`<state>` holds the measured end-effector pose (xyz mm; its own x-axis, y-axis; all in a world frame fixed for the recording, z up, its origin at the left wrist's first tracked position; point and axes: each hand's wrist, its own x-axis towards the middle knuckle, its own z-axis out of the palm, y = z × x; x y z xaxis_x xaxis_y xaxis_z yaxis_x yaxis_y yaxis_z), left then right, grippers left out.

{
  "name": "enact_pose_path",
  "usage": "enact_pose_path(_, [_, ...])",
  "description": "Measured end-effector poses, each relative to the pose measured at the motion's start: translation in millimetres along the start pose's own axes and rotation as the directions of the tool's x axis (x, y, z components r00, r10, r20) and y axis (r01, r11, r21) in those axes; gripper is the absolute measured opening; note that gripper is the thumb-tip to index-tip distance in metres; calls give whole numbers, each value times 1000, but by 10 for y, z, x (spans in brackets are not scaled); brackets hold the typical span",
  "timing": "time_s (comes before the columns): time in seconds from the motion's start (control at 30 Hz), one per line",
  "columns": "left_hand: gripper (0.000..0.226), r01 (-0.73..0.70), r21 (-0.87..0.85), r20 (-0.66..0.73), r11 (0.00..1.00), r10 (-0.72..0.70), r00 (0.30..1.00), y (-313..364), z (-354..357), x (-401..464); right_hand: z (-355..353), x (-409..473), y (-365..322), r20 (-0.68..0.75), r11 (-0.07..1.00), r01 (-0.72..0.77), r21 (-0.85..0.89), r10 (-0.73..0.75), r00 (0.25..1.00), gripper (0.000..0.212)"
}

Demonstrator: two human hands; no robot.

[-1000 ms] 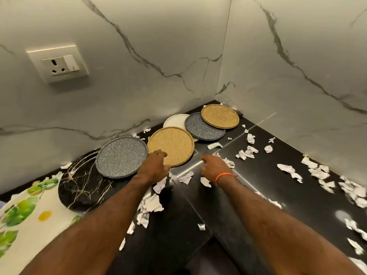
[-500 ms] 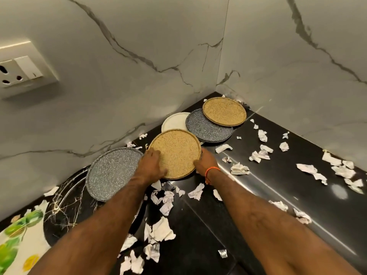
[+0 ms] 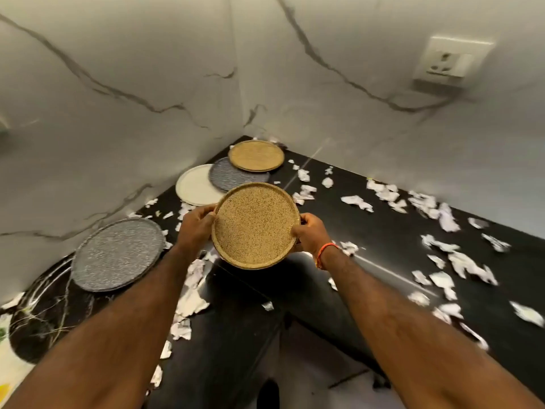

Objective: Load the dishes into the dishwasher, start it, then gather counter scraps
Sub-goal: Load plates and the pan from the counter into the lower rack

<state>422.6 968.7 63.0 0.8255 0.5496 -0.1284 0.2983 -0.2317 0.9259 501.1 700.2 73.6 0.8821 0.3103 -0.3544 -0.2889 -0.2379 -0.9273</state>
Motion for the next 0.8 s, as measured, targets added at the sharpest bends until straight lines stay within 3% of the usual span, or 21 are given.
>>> enact_pose_path(0.23, [18,3,-108,267,994,26,963,429,1146,-1150,-1259,-1295,555,-325,992,56,-116,-91,941,12])
enact_pose_path(0.3, [19,16,-119,288,993,19,957,507,1314,-1246,-1434,-1442,674,-402,987,52,-155,-111,909,28])
enact_pose_path(0.37, [19,-2,-96,371,995,38,928,656,1651,-1514,-1759,-1812,860,-519,980,35,-198,-135,844,37])
enact_pose_path(0.47, [21,-68,-62,522,996,91,848,859,2170,-1912,-2210,-2322,1212,-633,977,-11,-211,-128,764,23])
enact_pose_path(0.57, [23,-118,-43,670,992,116,733,1058,2675,-2302,-2615,-2800,1578,-734,983,-104,-149,-40,678,32])
enact_pose_path(0.63, [22,-149,-49,742,988,136,657,1162,2981,-2505,-2789,-3079,1757,-798,982,-155,-107,8,603,23])
enact_pose_path(0.7, [19,-180,-77,813,981,167,558,1259,3347,-2781,-2893,-3405,1923,-881,981,-194,-27,68,468,19])
enact_pose_path(0.8, [16,-233,-128,827,964,234,512,1358,3762,-3183,-2921,-3709,2187,-935,963,-260,71,155,320,20])
